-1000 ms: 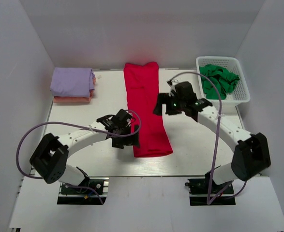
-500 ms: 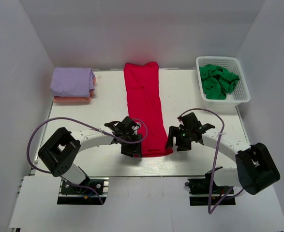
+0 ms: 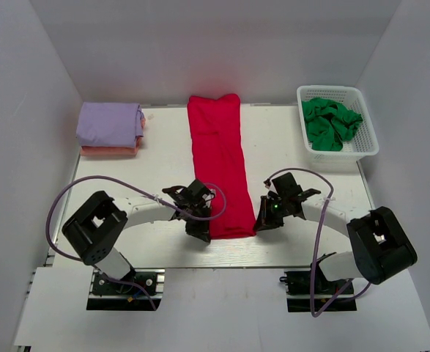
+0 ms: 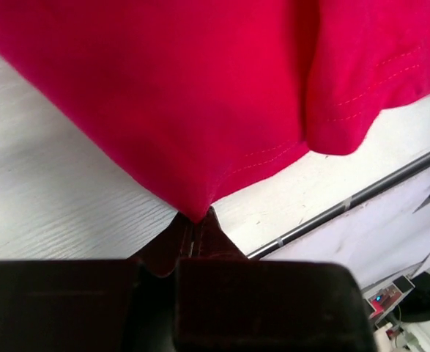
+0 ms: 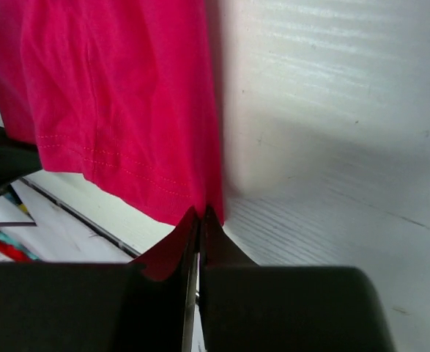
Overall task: Fold and stack the t-shirts
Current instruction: Grab the bottom of the folded rectangular tshirt with both arms, then fold the folded rectangular tshirt in 1/3 of the way
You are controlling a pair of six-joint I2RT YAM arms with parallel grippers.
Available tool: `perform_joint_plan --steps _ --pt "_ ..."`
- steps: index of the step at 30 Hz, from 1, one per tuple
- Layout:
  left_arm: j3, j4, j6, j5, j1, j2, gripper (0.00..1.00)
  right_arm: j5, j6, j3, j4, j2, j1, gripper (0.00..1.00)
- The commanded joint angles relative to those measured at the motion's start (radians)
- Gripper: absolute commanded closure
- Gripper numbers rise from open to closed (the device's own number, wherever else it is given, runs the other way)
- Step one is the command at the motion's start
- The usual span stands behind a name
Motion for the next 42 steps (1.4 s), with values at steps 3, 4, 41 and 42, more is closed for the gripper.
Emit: perform_joint_plan --steps 3,4,41,42 --pt "0.058 -0.103 -0.018 -0.052 -0.007 -0.069 1.00 -0.076 -0.008 -0.013 -0.034 -0.027 0.005 1.00" --pt "0.058 -0.120 -0.039 -0.052 -0.007 -0.086 1.00 -0.085 0.004 -0.034 -0.036 -0.062 0.008 1.00" --pt "0.469 -0.186 -0.101 -0.273 0.243 0.013 1.00 0.090 -0.122 0.735 -0.399 0.281 -0.090 1.00" --pt "0.513 -0.197 -0.089 -0.273 0.253 0.035 1.00 0.090 -0.136 0.782 -0.413 0.315 -0.095 1.00"
